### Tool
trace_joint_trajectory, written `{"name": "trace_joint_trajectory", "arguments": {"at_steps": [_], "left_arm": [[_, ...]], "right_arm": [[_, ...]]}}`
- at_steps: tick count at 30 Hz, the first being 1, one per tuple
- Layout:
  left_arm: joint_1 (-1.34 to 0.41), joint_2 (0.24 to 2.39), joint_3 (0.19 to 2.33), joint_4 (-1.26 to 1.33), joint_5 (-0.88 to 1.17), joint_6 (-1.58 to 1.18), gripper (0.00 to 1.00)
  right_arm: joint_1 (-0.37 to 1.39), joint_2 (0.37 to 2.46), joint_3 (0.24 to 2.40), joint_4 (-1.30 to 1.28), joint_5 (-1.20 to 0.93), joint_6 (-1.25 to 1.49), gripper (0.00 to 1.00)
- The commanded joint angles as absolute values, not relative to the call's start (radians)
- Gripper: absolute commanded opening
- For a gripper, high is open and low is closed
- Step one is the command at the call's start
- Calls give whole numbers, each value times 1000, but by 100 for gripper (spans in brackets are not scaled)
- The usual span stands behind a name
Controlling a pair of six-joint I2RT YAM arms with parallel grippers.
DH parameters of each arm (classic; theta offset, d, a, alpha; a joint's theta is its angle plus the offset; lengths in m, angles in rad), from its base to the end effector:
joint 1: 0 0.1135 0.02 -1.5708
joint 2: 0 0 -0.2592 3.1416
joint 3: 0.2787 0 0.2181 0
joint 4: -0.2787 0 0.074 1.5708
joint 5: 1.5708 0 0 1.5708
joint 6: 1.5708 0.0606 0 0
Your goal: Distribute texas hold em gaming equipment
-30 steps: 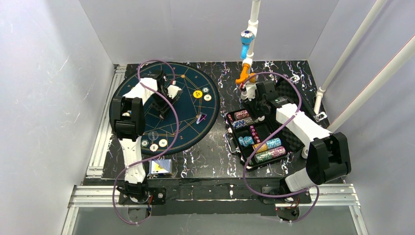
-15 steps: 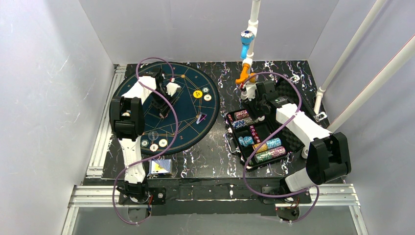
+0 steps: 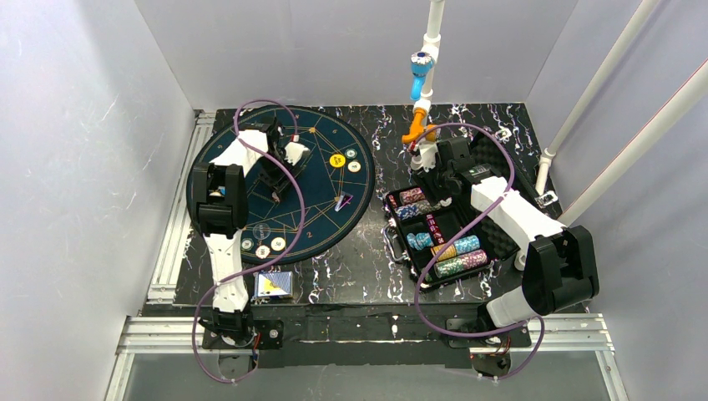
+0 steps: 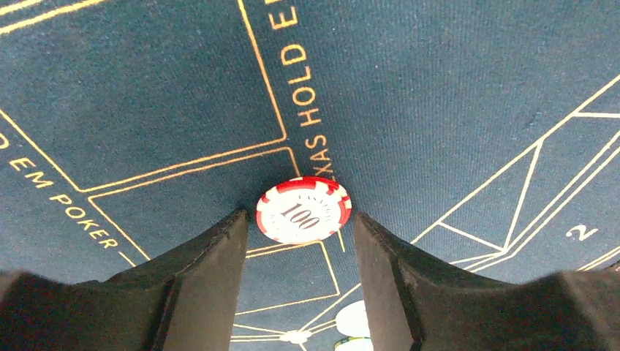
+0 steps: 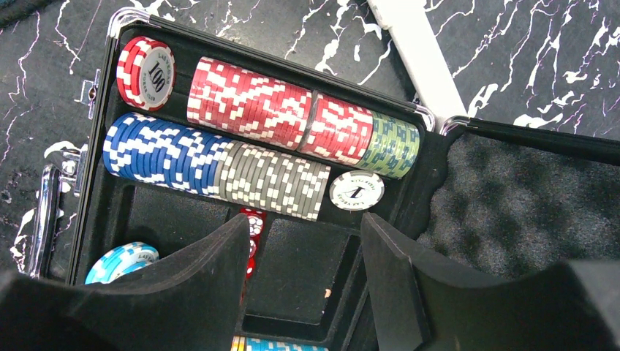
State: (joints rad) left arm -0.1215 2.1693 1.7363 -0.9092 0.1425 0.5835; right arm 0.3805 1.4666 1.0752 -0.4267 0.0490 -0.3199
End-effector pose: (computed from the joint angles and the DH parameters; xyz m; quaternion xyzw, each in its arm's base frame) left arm 0.4078 -0.0585 0.1636 0.3497 0.9272 -0.0428 0.1269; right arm 0.2812 0.1093 0.2486 -0.3105 0.8764 -0.0116 0.3679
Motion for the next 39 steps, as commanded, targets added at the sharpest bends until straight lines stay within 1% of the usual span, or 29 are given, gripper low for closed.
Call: {"name": "trace_joint_trajectory", "arguments": {"at_steps": [1,3,5,6,12,16,17,18,20,21,25,30,39], "left_arm": [[-118,2177,1768,-941,158,580,52],[-117,2178,1772,-944,160,580,47],[-117,2176,1779,-951,163,580,39],[-117,2173,1783,-954,165,580,37],[-111,2148,1813,-985,188,580,29],[-98,2136,1830,-997,189,581,28],[-95,2136,1833,-999,187,582,29],[-93,2137,1835,-1001,186,583,33],[-95,2128,1823,-1010,198,594,43],[-99,2115,1805,-1001,210,596,46],[-132,2060,1717,-945,208,595,51],[-164,2041,1686,-910,154,652,55],[-169,1978,1663,-897,176,1030,66]], "right_arm": [[377,1437,1091,-396,40,-322,65],[377,1437,1091,-394,41,-322,65],[377,1436,1091,-394,41,-322,65],[377,1435,1091,-395,41,-323,65],[377,1432,1091,-396,40,-323,64],[377,1430,1091,-396,37,-322,64],[377,1430,1091,-396,37,-322,64],[377,1430,1091,-397,36,-322,64],[377,1430,1091,-397,35,-323,64],[377,1431,1091,-397,36,-322,65],[377,1434,1092,-397,34,-322,64],[377,1438,1094,-398,30,-322,64],[377,1446,1095,-399,23,-323,64]]}}
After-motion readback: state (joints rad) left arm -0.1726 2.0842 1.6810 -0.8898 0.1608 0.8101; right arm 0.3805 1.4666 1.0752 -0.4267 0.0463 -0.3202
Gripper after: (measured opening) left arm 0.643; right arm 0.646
